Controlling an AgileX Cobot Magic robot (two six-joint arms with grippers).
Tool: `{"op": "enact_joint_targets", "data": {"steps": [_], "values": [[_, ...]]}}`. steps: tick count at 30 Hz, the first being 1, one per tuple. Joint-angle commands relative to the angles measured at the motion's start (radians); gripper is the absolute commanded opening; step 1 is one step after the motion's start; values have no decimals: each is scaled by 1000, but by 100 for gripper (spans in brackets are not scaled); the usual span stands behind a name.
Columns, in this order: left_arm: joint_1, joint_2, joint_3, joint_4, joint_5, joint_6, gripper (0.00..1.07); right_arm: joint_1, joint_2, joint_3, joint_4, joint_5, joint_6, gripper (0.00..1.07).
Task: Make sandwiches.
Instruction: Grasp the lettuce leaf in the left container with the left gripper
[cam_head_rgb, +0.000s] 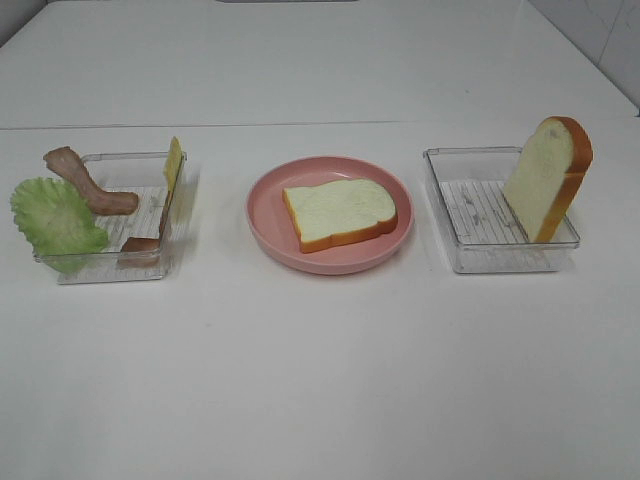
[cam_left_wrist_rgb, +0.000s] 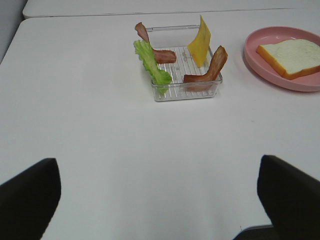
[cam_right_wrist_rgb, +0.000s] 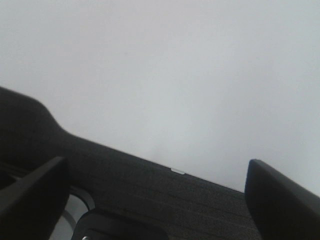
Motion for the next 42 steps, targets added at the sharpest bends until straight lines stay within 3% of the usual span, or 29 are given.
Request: {"op": "enact_joint_targets", "data": {"steps": [1,5,15,42], "values": [[2,-13,2,2,-4,-4,101,-77,-59,9,-4,-22,-37,92],[2,-13,2,2,-4,-4,101,-192,-184,40,29,-89,-77,92],[2,-13,2,2,-4,-4,101,-298,-372,40,45,-86,-77,92],[2,-9,2,1,-4,-4,101,-299,-405,40,55,-85,-75,92]]}}
